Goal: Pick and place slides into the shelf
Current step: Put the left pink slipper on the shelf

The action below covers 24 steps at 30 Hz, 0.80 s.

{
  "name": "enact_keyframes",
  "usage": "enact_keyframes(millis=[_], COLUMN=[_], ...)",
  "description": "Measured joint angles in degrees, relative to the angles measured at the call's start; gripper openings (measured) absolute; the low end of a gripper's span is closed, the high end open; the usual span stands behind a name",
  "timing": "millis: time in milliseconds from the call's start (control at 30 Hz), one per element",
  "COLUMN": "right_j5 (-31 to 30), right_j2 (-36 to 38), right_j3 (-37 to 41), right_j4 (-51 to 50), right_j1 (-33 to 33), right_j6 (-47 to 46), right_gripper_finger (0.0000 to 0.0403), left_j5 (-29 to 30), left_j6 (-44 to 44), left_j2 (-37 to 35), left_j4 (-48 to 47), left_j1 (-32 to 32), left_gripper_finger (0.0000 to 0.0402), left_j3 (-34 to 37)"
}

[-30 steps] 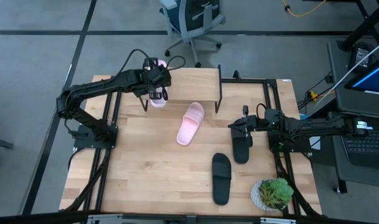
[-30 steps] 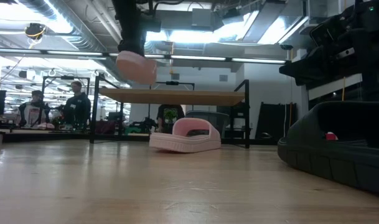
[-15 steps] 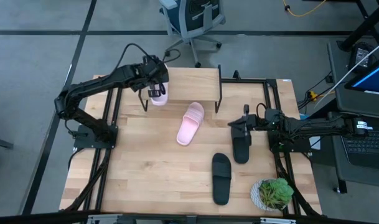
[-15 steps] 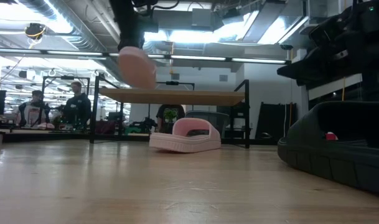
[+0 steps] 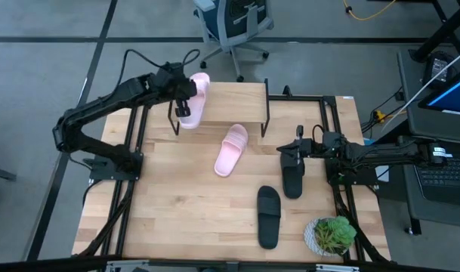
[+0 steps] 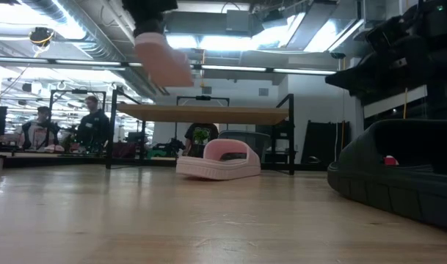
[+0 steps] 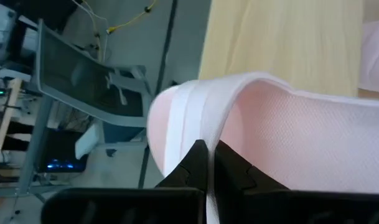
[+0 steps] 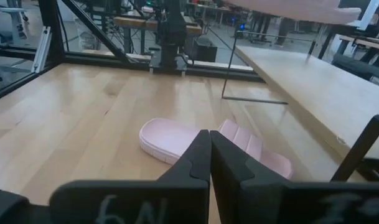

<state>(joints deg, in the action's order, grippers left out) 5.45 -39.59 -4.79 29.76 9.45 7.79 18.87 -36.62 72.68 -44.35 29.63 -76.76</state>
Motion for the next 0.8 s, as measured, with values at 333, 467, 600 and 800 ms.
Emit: enact_keyframes(millis=[333, 467, 600, 800], right_j5=[0.0, 0.0, -0.3, -2.9], right_j2=[0.0, 0.0, 0.0, 0.0], right_j3=[0.0, 0.0, 0.0, 0.0], right_j4=[0.5, 0.5, 0.6, 0.6], right_j1=[0.0, 0.0, 0.0, 0.0], right_j6=[0.2, 0.1, 0.1, 0.2], right_gripper_finger=[0.0007, 0.0007, 0.0007, 0.0007], left_j5=[-1.1, -1.4, 1.2, 1.5], left_j6=[-2.2, -3.6, -3.9, -3.6], left_j2=[-4.0, -4.7, -4.6, -4.6], left_j4=[11.8, 14.6, 15.0, 15.0], left_j1=[4.3, 5.1, 5.4, 5.4], left_gripper_finger=[0.0001, 0.0001, 0.0001, 0.0001], left_j3=[12.9, 15.2, 15.3, 15.3])
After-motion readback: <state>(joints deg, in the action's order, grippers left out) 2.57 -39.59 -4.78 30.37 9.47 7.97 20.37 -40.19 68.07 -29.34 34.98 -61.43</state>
